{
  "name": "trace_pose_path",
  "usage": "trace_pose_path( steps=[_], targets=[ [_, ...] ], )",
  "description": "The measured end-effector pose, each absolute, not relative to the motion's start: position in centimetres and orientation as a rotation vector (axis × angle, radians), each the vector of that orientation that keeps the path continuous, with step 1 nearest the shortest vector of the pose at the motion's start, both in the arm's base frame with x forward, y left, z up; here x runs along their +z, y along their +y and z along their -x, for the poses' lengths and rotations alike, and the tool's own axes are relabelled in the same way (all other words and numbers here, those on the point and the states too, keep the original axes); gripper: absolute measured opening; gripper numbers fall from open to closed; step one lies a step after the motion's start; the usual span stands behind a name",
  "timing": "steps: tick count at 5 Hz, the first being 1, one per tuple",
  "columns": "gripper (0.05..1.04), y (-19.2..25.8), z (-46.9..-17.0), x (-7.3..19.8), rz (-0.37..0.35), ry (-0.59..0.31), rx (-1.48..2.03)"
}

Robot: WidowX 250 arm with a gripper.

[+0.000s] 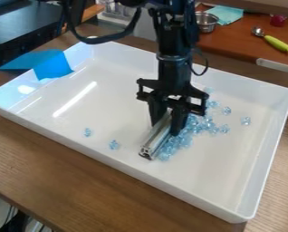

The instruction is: Sweep into pile

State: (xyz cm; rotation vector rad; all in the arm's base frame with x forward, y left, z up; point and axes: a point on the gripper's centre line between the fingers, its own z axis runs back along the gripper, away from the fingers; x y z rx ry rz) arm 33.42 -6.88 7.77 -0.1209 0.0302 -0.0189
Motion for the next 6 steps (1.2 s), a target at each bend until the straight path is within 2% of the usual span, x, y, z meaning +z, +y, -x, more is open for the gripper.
trace_pose_path(
  steps=[1,2,3,4,5,6],
  targets=[
    [0.379,-7.0,-33.2,7.8,0.150,0.014,-0.061],
    [0.379,-4.7,-32.9,8.1,0.203,0.036,-0.086],
    [0.379,-0.6,-32.0,10.0,0.258,0.073,-0.050],
    [0.379,4.2,-32.4,13.7,0.293,0.045,-0.068],
    [0.379,7.9,-32.5,15.4,0.274,0.005,-0.065],
    [0.379,10.1,-33.2,13.9,0.160,0.023,-0.070]
  ],
)
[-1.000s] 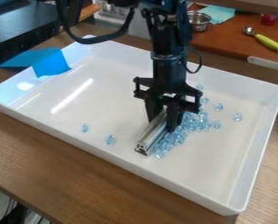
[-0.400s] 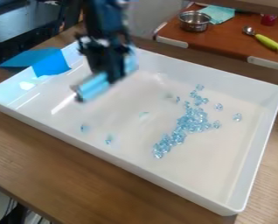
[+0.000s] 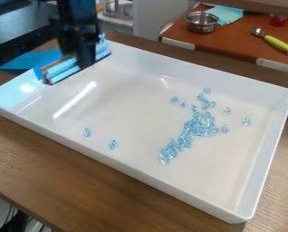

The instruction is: Sweep into pile

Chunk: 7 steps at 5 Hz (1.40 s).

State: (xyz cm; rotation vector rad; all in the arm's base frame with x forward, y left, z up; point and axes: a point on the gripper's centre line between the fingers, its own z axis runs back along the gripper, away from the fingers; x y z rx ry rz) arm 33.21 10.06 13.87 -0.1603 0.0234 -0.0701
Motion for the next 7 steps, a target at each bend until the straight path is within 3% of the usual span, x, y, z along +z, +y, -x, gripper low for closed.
trace_pose_path(
  steps=[1,3,5,7],
  targets=[
    [0.379,10.5,-33.9,12.9,0.055,0.028,-0.088],
    [0.379,8.2,-32.7,8.0,-0.006,0.058,-0.138],
    [0.379,6.0,-31.9,7.9,-0.021,0.037,-0.145],
    [0.379,1.4,-31.1,7.7,0.026,0.066,-0.124]
  ],
)
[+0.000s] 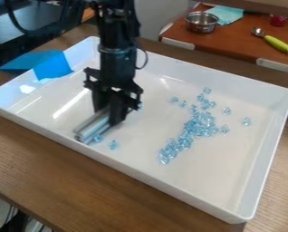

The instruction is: Sweep into pile

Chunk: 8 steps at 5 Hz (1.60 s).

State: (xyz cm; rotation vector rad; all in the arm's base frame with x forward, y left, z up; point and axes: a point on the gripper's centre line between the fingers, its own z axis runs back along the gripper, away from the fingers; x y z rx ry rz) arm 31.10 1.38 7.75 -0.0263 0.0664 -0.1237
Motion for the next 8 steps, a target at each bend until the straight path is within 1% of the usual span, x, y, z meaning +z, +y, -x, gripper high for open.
trace_pose_path(
  steps=[1,3,4,6,7,8],
  targets=[
    [0.379,-1.6,-30.7,7.8,0.063,0.066,-0.104],
    [0.379,-6.1,-30.6,7.8,0.112,0.045,-0.027],
    [0.379,-8.3,-30.3,7.9,0.156,0.081,-0.006],
    [0.379,-10.4,-30.1,8.2,0.264,0.094,0.039],
    [0.379,-9.0,-29.7,8.9,0.266,0.073,0.005],
    [0.379,-4.7,-29.6,11.6,0.277,-0.001,-0.024]
  ],
)
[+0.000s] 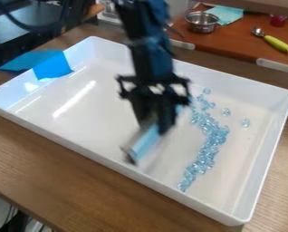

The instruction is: Sweep into pile

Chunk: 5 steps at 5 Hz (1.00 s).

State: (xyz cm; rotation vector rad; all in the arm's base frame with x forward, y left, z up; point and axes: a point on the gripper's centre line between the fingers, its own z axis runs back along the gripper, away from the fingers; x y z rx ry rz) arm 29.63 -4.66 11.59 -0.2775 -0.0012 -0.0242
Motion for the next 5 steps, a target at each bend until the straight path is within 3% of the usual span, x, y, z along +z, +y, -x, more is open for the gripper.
trace_pose_path(
  steps=[1,3,5],
  targets=[
    [0.379,0.1,-29.7,13.0,0.265,0.008,0.004],
    [0.379,4.7,-35.7,11.2,0.074,0.097,-0.031],
    [0.379,3.6,-40.3,10.0,-0.005,0.158,-0.087]
  ],
)
